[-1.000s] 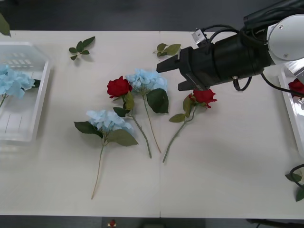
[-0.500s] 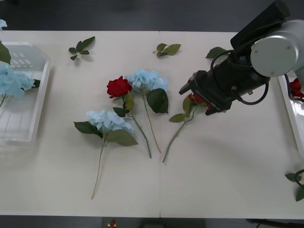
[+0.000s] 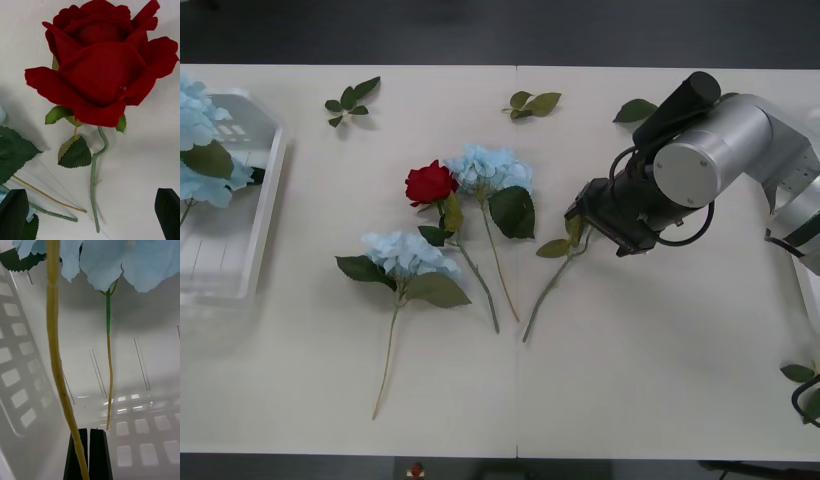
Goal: Put the red flowers into the right box and the blue flowers into the left box
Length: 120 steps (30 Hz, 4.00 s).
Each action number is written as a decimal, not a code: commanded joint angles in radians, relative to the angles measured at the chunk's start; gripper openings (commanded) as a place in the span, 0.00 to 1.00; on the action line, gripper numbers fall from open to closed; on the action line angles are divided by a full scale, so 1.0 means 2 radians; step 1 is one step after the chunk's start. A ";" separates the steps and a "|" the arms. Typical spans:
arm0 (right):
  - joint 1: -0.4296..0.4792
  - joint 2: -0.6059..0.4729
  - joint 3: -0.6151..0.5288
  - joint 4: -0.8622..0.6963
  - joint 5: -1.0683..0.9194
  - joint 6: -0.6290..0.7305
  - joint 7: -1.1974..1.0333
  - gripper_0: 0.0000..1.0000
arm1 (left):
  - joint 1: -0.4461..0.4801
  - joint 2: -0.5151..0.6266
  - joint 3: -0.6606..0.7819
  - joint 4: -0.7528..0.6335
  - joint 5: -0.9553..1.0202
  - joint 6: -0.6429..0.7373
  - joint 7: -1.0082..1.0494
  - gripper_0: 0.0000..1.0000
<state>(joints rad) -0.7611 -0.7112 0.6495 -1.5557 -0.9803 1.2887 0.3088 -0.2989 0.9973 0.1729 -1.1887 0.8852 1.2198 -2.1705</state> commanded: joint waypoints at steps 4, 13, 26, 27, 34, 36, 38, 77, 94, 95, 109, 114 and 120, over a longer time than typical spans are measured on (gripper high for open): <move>-0.021 0.017 0.022 0.022 0.034 -0.027 0.000 0.98 | -0.018 0.017 -0.041 0.034 -0.014 -0.054 0.039 0.00; -0.021 0.031 0.035 0.052 0.040 -0.047 0.012 0.98 | -0.018 0.015 -0.053 0.037 -0.014 -0.077 0.041 1.00; -0.021 0.044 0.060 0.078 0.045 -0.079 0.029 0.98 | -0.018 0.016 0.042 -0.021 0.016 0.047 0.031 1.00; -0.021 0.046 0.063 0.078 0.048 -0.081 0.030 0.98 | -0.018 0.015 0.054 -0.028 0.026 0.066 0.030 1.00; -0.021 0.053 0.066 0.089 0.049 -0.087 0.035 0.98 | -0.021 0.016 0.085 -0.057 0.115 0.156 0.028 1.00; -0.021 0.056 0.066 0.093 0.048 -0.089 0.037 0.98 | -0.022 0.016 0.085 -0.068 0.130 0.176 0.030 1.00; -0.021 0.057 0.066 0.095 0.048 -0.089 0.039 0.97 | -0.022 0.016 0.085 -0.081 0.145 0.193 0.036 1.00; -0.024 -0.002 0.064 0.056 0.048 -0.107 0.084 0.01 | 0.088 -0.088 -0.215 -0.537 0.002 0.173 0.529 1.00; -0.021 -0.169 0.058 -0.034 -0.067 -0.051 0.256 0.08 | 0.041 -0.112 -0.379 -0.437 -0.143 0.040 0.550 1.00; -0.019 -0.169 0.059 -0.031 -0.064 -0.049 0.264 0.18 | 0.039 -0.116 -0.379 -0.433 -0.147 0.040 0.549 1.00; -0.018 -0.165 0.058 -0.021 -0.064 -0.068 0.422 1.00 | 0.021 -0.165 -0.395 -0.377 -0.188 0.044 0.552 1.00; -0.018 -0.165 0.055 -0.021 -0.069 -0.087 0.475 1.00 | 0.020 -0.169 -0.395 -0.374 -0.191 0.054 0.552 0.92; -0.019 -0.165 0.047 -0.021 -0.078 -0.098 0.544 1.00 | 0.018 -0.169 -0.396 -0.370 -0.194 0.059 0.551 0.65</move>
<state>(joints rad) -0.7657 -1.0442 0.7727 -1.5848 -1.1244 1.1179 1.3177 -0.2432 0.6616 -0.6148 -1.9229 0.5021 1.3292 -1.0886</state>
